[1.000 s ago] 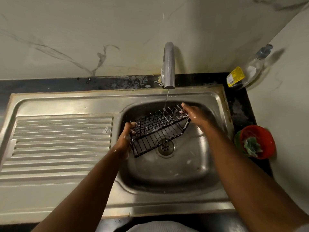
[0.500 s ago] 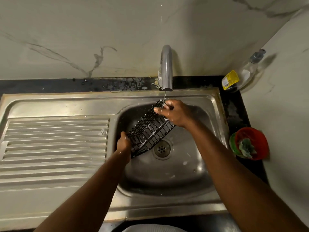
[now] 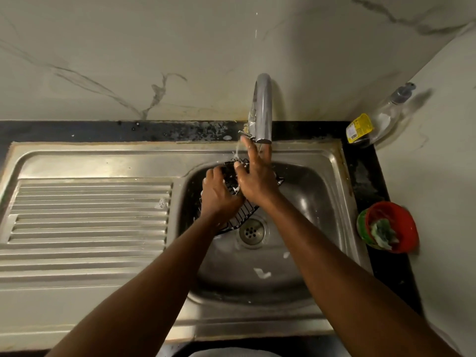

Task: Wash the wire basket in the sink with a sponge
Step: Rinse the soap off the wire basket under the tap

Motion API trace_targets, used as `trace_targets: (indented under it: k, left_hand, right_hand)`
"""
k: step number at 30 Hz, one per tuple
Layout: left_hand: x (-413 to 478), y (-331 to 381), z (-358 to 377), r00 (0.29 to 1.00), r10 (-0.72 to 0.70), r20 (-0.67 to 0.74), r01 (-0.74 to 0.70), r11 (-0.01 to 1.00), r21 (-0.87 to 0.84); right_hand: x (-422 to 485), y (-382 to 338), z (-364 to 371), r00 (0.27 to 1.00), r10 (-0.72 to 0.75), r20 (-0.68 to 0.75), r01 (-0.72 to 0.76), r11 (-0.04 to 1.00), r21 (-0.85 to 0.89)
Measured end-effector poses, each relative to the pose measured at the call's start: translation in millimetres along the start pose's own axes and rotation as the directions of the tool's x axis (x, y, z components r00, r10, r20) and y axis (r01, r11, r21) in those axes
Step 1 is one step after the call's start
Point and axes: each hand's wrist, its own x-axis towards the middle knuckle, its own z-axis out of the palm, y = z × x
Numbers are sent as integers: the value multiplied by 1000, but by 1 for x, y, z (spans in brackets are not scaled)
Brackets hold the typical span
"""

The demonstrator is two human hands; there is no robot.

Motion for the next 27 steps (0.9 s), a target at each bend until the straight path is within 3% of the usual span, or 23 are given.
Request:
trace_targets:
  k: [4,5,7,10,13,15,18,21,24,27]
  left_hand:
    - [0,4,3,996,74,-56,-68,993,100]
    - [-4,3,2,995,84,-51,-80,994,80]
    - [-15,2,0,1000,1,-24,-2,1000,-18]
    - [-26,-5,2,997,-78,-4,78,996,-43]
    - [-28,-1,4,997,-80,-12,79,996,-46]
    - [-26,5,7,995,-89,-43,88,996,-30]
    - [-24,11,12,992,-98,-76,96,995,-23]
    - [-21,10,8,994,-78,-74,77,997,-13]
    - [-21,3,6,992,-111,-53,111,994,-15]
    - [-22,6,10,987,-152,-51,148,986,-77]
  right_hand:
    - [-16,-17,3,973,-188,135,212,958,-192]
    - [-15,-16,0,972,-162,172,194,964,-184]
    - [-1,5,-3,967,58,248,-20,988,-151]
    - [17,46,-14,850,417,322,-396,909,-133]
    - [18,55,-22,778,513,363,-565,824,45]
    - [17,41,-20,794,521,315,-551,835,9]
    - [-2,-6,-12,887,386,254,-353,920,-168]
    - [-23,-41,-1,936,240,257,-177,953,-246]
    - [-14,-43,-1,931,241,274,-180,957,-230]
    - [14,-27,-3,886,399,238,-276,864,-421]
